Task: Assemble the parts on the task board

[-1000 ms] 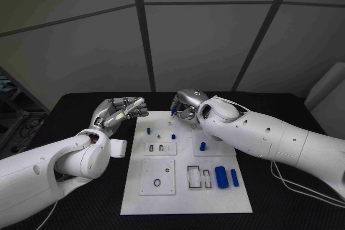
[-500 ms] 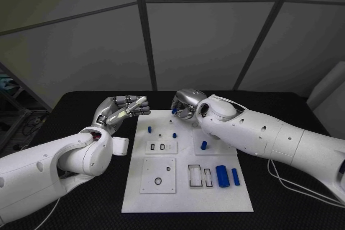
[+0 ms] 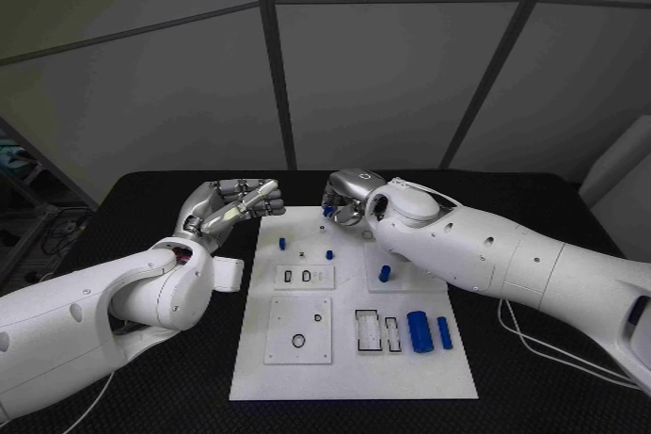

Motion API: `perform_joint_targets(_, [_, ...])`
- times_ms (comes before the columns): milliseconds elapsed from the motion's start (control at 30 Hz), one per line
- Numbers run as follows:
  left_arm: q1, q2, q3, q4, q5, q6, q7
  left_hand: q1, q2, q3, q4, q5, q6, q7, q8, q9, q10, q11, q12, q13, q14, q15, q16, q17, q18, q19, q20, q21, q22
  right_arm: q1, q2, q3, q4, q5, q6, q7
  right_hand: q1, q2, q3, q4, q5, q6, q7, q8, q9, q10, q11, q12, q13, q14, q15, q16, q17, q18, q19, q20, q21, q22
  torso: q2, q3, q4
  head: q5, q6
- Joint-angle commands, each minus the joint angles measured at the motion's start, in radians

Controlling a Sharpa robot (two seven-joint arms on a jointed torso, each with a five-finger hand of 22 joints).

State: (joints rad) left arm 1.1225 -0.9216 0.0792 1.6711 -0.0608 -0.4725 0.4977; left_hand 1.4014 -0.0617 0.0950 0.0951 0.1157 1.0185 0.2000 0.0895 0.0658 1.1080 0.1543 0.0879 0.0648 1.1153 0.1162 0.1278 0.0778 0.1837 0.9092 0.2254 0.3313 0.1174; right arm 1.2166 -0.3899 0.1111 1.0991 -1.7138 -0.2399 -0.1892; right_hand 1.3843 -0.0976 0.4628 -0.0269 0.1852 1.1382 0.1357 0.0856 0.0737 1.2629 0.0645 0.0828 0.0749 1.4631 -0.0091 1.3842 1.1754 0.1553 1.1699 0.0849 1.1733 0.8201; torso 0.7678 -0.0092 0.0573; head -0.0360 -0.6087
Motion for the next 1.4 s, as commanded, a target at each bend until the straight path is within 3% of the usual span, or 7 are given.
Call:
perform_joint_targets(33, [0.002, 0.002, 0.001, 0.000, -0.006, 0.016, 0.001, -0.007, 0.004, -0.002, -0.007, -0.002, -0.001, 0.006, -0.006, -0.001, -0.007, 0.001, -0.007, -0.001, -0.005, 0.001, -0.005, -0.001, -0.001, 0.002, 0.002, -0.003, -0.001, 0.002, 0.005, 0.000, -0.005, -0.010, 0.021, -0.004, -0.005, -0.006, 0.005, -0.001, 0.002, -0.005, 0.004, -0.001, -0.001, -0.002, 0.005, -0.006, 0.000, 0.045, 0.001, 0.006, 0.000, -0.014, -0.008, 0.002, 0.003, 0.000, -0.001, -0.0005, 0.0003, 0.001, 0.000])
perform_joint_targets(500, [0.005, 0.003, 0.001, -0.008, -0.006, 0.021, -0.003, -0.007, 0.004, -0.002, -0.008, -0.003, -0.002, 0.007, -0.007, -0.001, -0.008, 0.002, -0.008, -0.001, -0.006, 0.002, -0.007, -0.001, -0.001, 0.002, 0.003, -0.004, -0.002, 0.002, 0.021, 0.000, -0.024, -0.010, 0.036, -0.007, -0.031, -0.035, 0.020, 0.004, -0.006, -0.079, 0.028, -0.025, -0.010, -0.106, 0.035, -0.020, -0.011, 0.041, 0.027, 0.008, -0.006, -0.011, -0.032, 0.023, -0.002, -0.016, 0.001, 0.0002, -0.0005, 0.002, 0.002])
perform_joint_targets(933, [0.006, 0.003, 0.001, -0.009, -0.006, 0.024, -0.007, -0.009, 0.004, -0.003, -0.008, -0.003, -0.003, 0.008, -0.009, -0.001, -0.010, 0.003, -0.011, -0.001, -0.007, 0.002, -0.009, -0.001, -0.001, 0.001, 0.003, -0.004, -0.003, 0.002, 0.012, 0.000, -0.013, -0.010, 0.017, 0.009, -0.049, -0.064, 0.007, 0.005, -0.015, -0.133, 0.018, -0.023, -0.008, -0.194, 0.045, -0.015, -0.011, 0.037, 0.035, 0.010, -0.010, -0.004, -0.058, 0.037, -0.019, -0.048, 0.001, 0.0009, -0.0021, 0.002, 0.002])
perform_joint_targets(1200, [0.006, 0.000, 0.001, -0.010, -0.006, 0.027, -0.007, -0.009, 0.004, -0.004, -0.008, -0.003, -0.003, 0.008, -0.009, -0.001, -0.011, 0.003, -0.011, -0.001, -0.007, 0.003, -0.009, -0.001, -0.001, 0.001, 0.003, -0.005, -0.003, 0.002, -0.077, 0.000, 0.094, 0.018, -0.083, 0.025, -0.046, -0.058, 0.007, 0.007, 0.000, -0.107, 0.019, -0.011, -0.003, -0.168, 0.038, 0.011, -0.006, 0.033, 0.029, 0.004, -0.023, -0.006, -0.045, 0.036, -0.008, -0.031, 0.000, 0.0018, -0.0036, 0.002, 0.006])
perform_joint_targets(1300, [0.006, -0.003, 0.001, -0.011, -0.006, 0.030, -0.007, -0.009, 0.004, -0.003, -0.009, -0.003, -0.003, 0.007, -0.009, -0.001, -0.010, 0.003, -0.011, -0.001, -0.007, 0.003, -0.010, -0.001, -0.001, 0.001, 0.003, -0.005, -0.003, 0.001, -0.158, 0.000, 0.168, 0.076, -0.113, 0.028, -0.050, -0.057, 0.009, 0.012, 0.005, -0.092, 0.021, -0.007, -0.001, -0.123, 0.030, 0.035, -0.002, 0.036, 0.023, 0.011, -0.010, -0.010, -0.030, 0.033, 0.006, -0.010, -0.001, 0.0011, -0.0068, 0.001, 0.010])
perform_joint_targets(1333, [0.006, -0.004, 0.001, -0.012, -0.006, 0.031, -0.007, -0.009, 0.005, -0.003, -0.009, -0.003, -0.002, 0.007, -0.009, 0.000, -0.009, 0.003, -0.011, -0.001, -0.007, 0.002, -0.010, -0.001, -0.001, 0.001, 0.003, -0.005, -0.003, 0.001, -0.187, 0.001, 0.191, 0.100, -0.113, 0.029, -0.053, -0.059, 0.008, 0.014, 0.005, -0.089, 0.022, -0.007, -0.001, -0.111, 0.028, 0.040, -0.001, 0.037, 0.022, 0.012, -0.008, -0.011, -0.028, 0.032, 0.008, -0.006, -0.002, 0.0015, -0.0108, 0.001, 0.011])
perform_joint_targets(1400, [0.006, -0.006, 0.001, -0.014, -0.006, 0.032, -0.007, -0.009, 0.006, -0.003, -0.009, -0.003, -0.001, 0.006, -0.009, 0.000, -0.008, 0.002, -0.011, 0.000, -0.006, 0.002, -0.010, -0.001, -0.001, 0.001, 0.003, -0.005, -0.003, 0.002, -0.244, 0.001, 0.233, 0.150, -0.097, 0.034, -0.075, -0.081, -0.009, 0.025, 0.012, -0.091, 0.028, -0.012, -0.003, -0.090, 0.030, 0.046, -0.001, 0.039, 0.021, 0.017, 0.002, -0.013, -0.021, 0.032, 0.014, 0.004, -0.003, 0.0024, -0.0157, 0.003, 0.014])
